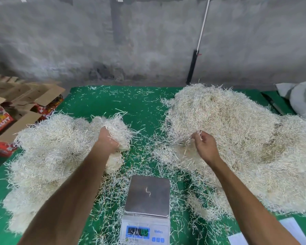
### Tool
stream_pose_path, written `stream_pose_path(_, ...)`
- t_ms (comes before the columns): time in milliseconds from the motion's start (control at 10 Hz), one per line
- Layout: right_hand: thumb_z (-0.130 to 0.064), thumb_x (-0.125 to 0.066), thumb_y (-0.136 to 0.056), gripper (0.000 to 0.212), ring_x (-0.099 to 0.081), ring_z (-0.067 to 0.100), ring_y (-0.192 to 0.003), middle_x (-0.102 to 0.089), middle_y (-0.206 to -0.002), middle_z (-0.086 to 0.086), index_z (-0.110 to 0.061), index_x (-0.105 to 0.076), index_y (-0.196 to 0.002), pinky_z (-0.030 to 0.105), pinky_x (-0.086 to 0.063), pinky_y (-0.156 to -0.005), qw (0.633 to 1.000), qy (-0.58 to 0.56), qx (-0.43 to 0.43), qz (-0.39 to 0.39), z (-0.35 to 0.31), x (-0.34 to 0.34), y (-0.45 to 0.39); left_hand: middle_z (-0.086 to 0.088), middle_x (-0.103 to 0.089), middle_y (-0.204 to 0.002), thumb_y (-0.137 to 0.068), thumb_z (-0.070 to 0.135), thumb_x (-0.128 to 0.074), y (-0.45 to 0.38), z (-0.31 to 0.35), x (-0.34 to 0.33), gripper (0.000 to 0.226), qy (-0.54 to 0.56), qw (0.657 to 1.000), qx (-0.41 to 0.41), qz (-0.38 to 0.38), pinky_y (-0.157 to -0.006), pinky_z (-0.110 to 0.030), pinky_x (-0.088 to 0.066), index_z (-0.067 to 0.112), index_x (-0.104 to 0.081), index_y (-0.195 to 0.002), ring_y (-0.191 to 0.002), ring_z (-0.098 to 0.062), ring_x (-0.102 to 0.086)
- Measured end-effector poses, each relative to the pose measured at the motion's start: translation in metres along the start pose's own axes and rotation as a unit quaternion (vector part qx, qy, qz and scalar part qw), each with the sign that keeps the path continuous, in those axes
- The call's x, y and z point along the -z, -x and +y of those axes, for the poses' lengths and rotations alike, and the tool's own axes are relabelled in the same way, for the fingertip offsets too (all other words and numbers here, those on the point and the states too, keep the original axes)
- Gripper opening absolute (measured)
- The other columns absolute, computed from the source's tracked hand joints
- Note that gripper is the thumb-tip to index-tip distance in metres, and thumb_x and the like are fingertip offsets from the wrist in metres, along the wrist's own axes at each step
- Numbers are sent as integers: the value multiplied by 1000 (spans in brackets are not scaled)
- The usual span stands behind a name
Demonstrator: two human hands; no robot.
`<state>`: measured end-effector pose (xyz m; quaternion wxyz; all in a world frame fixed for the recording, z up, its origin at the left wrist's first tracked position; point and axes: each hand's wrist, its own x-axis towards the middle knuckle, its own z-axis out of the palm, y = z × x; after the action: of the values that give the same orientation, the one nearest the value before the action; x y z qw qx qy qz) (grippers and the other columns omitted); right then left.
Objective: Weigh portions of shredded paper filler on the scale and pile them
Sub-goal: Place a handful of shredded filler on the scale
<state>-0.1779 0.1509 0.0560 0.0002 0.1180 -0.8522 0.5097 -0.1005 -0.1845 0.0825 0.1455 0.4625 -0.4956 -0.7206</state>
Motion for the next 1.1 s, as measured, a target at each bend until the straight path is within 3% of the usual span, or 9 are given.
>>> stream_pose_path(300,-15,-51,-107,20,-53,18,-66,-61,-82,4,-8,-63,-92,31,-46,-62,998,59,4,21,-28,11,-44,-15,-36,-158,-103,36,-36,27,-42,-25,44,-59,994,71,-50,-119,-48,-25,20,-47,-142,-146,-34,-33)
stream_pose_path(400,-14,-58,-105,23,-55,19,-67,-63,-78,7,-1,-66,-89,29,-42,-63,992,-46,-10,117,-32,35,-59,-10,-55,-107,-103,29,-36,21,-57,-24,25,-83,992,82,-43,-92,-40,-51,14,-48,-87,-95,-27,-56)
stream_pose_path(500,-18,-55,-107,24,-70,24,-93,-71,-104,12,3,-64,-114,38,-57,-90,959,-204,-51,190,-33,45,-62,-6,-52,-80,-102,27,-38,25,-66,-26,27,-56,990,126,-34,-61,-29,-52,10,-45,-81,-76,-19,-59)
stream_pose_path(600,-24,-52,-109,54,-61,32,-126,-50,-152,15,-9,-33,-157,45,-48,-111,983,-107,-86,124,-20,40,-52,-18,-66,-99,-104,32,-38,36,-73,-34,33,-69,990,116,-44,-81,-41,-55,7,-58,-113,-82,-29,-65)
stream_pose_path(700,-20,-56,-106,63,-66,28,-112,-50,-151,22,-3,-27,-159,36,-55,-96,986,43,-137,88,-1,29,-26,-14,-72,-97,-104,36,-39,46,-76,-32,37,-48,988,122,-87,-79,-45,-57,8,-62,-95,-68,-31,-68)
stream_pose_path(800,-32,-55,-107,40,-75,16,-72,-72,-112,18,0,-59,-131,36,-64,-69,993,28,-118,9,6,11,7,-12,-55,-134,-102,47,-48,60,-79,-29,45,-57,979,137,-140,-86,-46,-50,7,-61,-116,-100,-36,-63)
stream_pose_path(900,-67,-60,-94,66,-78,23,-83,-70,-118,10,-17,-56,-136,42,-65,-71,958,-99,-141,-228,-4,-23,47,-18,-40,-154,-101,47,-53,72,-90,-20,60,-97,974,101,-177,-102,-46,-50,12,-43,-148,-126,-35,-55)
stream_pose_path(1000,-78,-78,-72,107,-71,20,-105,-47,-154,5,-31,-34,-157,38,-64,-81,917,-168,-178,-314,-16,-59,78,-17,-69,-121,-103,35,-50,94,-101,-11,42,-53,944,126,-300,-64,-32,-62,7,-63,-132,-91,-20,-75)
stream_pose_path(1100,-68,-90,-64,134,-61,25,-125,-32,-165,8,-21,-15,-164,29,-62,-81,920,-179,-203,-284,-23,-79,92,-8,-66,-123,-103,27,-53,105,-105,8,40,-27,941,129,-310,-94,-35,-57,13,-51,-140,-110,-11,-68)
